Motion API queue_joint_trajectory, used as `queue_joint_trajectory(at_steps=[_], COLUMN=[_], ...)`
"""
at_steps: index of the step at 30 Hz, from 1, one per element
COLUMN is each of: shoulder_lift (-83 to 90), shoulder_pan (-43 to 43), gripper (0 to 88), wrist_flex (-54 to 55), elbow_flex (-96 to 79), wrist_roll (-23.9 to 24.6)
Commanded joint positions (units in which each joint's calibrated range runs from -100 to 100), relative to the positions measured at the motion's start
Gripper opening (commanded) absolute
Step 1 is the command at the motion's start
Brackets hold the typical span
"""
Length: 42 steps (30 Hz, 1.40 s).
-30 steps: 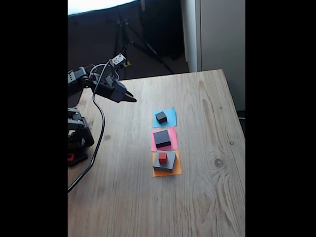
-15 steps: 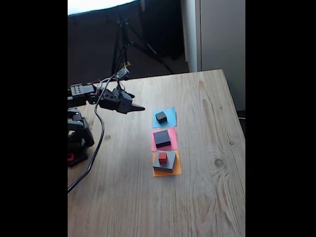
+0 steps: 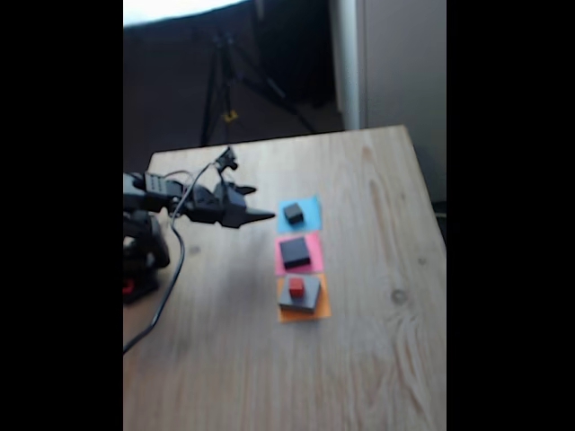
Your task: Tower of hanoi
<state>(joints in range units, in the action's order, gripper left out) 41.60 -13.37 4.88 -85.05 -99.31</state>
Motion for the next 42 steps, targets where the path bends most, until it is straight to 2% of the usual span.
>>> queue_joint_trajectory(at_steps=[1, 24, 42], shoulder_lift=[-2.6, -25.4, -44.4], shoulder_pan=[0.8, 0.0, -2.0], gripper=[38.2, 41.1, 41.1], wrist_flex=[5.8, 33.8, 47.5], elbow_flex=[0.1, 0.5, 7.8], wrist_roll=[-0.7, -0.7, -0.7])
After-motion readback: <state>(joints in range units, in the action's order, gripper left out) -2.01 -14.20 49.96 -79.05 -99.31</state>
